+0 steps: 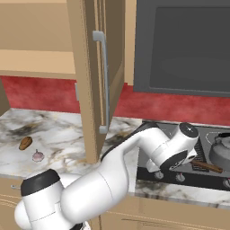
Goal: Pick the pan from the cabinet and place it on the stove. Then turn on the stove burner for the pan.
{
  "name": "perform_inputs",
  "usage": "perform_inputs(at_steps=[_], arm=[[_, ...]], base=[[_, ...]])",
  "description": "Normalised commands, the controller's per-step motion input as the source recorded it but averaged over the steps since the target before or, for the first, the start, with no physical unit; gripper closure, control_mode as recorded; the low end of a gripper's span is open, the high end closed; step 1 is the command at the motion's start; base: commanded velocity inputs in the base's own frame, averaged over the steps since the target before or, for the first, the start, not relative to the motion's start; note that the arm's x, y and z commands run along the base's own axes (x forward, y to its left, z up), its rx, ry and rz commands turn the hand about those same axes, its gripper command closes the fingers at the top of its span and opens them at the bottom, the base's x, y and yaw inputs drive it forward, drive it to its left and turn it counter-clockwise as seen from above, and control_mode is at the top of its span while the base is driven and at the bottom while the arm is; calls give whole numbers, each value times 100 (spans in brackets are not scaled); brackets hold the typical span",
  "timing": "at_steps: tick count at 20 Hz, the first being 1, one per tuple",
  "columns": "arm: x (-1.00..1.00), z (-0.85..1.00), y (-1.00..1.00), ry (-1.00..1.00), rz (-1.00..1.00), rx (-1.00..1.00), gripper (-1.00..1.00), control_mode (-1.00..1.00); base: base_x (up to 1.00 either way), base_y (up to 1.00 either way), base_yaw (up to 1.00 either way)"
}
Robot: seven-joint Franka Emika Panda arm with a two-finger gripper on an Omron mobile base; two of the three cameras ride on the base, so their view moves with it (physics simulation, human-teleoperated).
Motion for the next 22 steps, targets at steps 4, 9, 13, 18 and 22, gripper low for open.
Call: perform_inputs(at_steps=[4,9,13,18,22], arm=[[6,-5,9,0,3,0,-100,-100],[2,-1,4,0,2,0,-100,-100],[1,-3,3,0,2,0,-100,-100],[4,-5,4,0,0,0,-100,-100],[6,-3,0,0,0,0,-100,-100]], base=[[0,0,0],[0,0,0],[0,0,0],[0,0,0],[0,0,0]])
